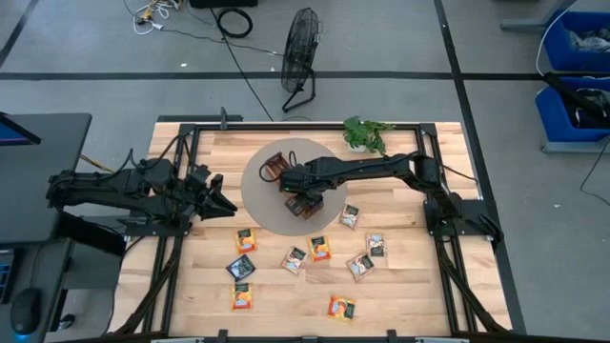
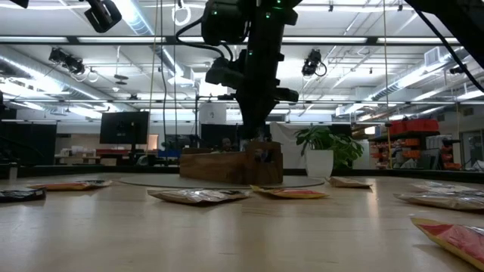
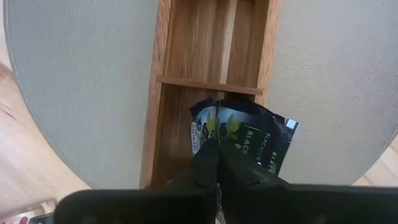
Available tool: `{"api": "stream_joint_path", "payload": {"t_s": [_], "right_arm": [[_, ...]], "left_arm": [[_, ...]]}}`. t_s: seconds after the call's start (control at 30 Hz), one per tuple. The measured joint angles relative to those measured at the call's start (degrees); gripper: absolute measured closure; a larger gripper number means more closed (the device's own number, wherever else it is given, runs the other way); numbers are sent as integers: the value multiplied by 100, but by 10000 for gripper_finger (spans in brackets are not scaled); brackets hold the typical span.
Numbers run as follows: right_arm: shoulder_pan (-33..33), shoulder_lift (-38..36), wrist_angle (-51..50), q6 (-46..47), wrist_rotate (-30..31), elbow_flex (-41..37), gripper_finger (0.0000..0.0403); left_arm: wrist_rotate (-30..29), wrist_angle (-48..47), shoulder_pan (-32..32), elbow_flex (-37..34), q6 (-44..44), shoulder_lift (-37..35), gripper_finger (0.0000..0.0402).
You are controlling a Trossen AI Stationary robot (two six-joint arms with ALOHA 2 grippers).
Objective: Pick & Place Tea
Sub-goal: Put the purple tea bag into the right section of the wooden organizer
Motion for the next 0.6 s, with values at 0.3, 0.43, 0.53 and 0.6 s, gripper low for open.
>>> {"api": "stream_joint_path", "payload": {"t_s": [0.3, 0.43, 0.53, 0.6], "right_arm": [[-17, 0, -37, -34, -79, 0, 384], [-31, 0, -42, -53, -159, 0, 382], [-33, 0, 37, -67, -159, 0, 372], [-33, 0, 2, -72, -160, 0, 355]], "left_arm": [[0, 0, 1, 0, -5, 0, 314], [0, 1, 0, 0, -15, 0, 314], [0, 0, 0, 0, -32, 0, 314], [0, 2, 2, 0, -37, 0, 314]]}}
